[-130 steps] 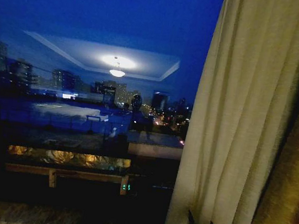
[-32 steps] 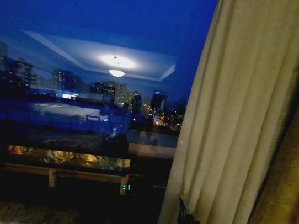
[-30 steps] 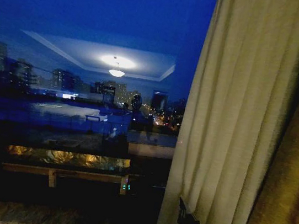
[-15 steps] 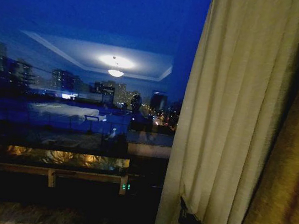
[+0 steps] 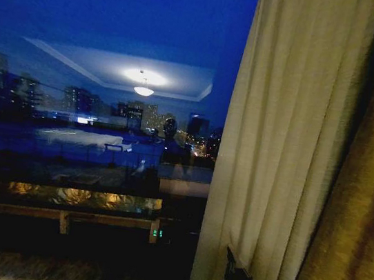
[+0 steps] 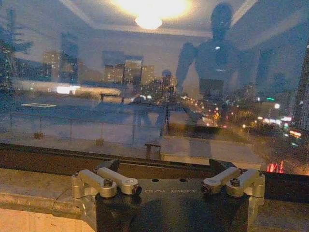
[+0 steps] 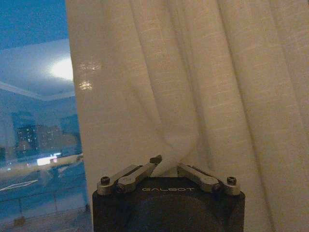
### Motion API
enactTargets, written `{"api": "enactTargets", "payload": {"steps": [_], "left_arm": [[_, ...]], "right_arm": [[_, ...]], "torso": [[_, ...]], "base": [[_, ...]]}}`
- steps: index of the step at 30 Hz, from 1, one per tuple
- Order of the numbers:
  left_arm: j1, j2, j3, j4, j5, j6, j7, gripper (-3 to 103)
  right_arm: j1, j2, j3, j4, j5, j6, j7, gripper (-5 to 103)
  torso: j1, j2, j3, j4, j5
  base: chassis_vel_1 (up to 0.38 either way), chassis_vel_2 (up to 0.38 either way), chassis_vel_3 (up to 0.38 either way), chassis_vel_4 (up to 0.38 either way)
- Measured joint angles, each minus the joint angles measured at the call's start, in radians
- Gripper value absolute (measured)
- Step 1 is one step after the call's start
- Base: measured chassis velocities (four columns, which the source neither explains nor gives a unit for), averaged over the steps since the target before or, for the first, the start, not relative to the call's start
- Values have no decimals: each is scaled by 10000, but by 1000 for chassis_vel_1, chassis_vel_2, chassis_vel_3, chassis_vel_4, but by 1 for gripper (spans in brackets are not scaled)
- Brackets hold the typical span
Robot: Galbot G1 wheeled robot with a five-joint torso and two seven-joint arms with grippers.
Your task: Open the curtains by pulling them apart, changing their state from closed to fully open.
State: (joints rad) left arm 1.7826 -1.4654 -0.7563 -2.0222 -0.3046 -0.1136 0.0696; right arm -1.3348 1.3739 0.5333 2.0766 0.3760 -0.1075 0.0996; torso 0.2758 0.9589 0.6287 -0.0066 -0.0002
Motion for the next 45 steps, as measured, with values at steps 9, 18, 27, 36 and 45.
{"api": "enactTargets", "payload": {"steps": [9, 18, 27, 36, 45], "left_arm": [[-60, 77, -15, 48, -50, 10, 0, 100], [-95, 102, 5, 89, -61, 23, 0, 100], [-93, 122, -22, 100, -80, 23, -2, 100], [-94, 93, -13, 119, -80, 24, -2, 100], [-56, 65, -43, 142, -79, 7, -1, 100]], "right_arm": [[25, 1, -16, -22, 0, -15, -5, 0], [27, 0, -8, -76, 0, -19, -18, 0], [24, 0, -7, -79, 1, -19, -42, 0], [1, 0, 19, -70, 1, -8, -67, 0], [-87, 0, 13, 55, -107, 106, -117, 0]], "torso": [[0, 0, 0, 0, 0], [0, -2, 0, 0, 0], [0, -2, 0, -1, 0], [1, -2, 0, 0, 0], [1, -2, 0, 0, 1]], "base": [[-28, -28, 29, 29], [-52, -47, 53, 53], [-71, -70, 64, 74], [-81, -85, 76, 88], [-70, -73, 78, 82]]}}
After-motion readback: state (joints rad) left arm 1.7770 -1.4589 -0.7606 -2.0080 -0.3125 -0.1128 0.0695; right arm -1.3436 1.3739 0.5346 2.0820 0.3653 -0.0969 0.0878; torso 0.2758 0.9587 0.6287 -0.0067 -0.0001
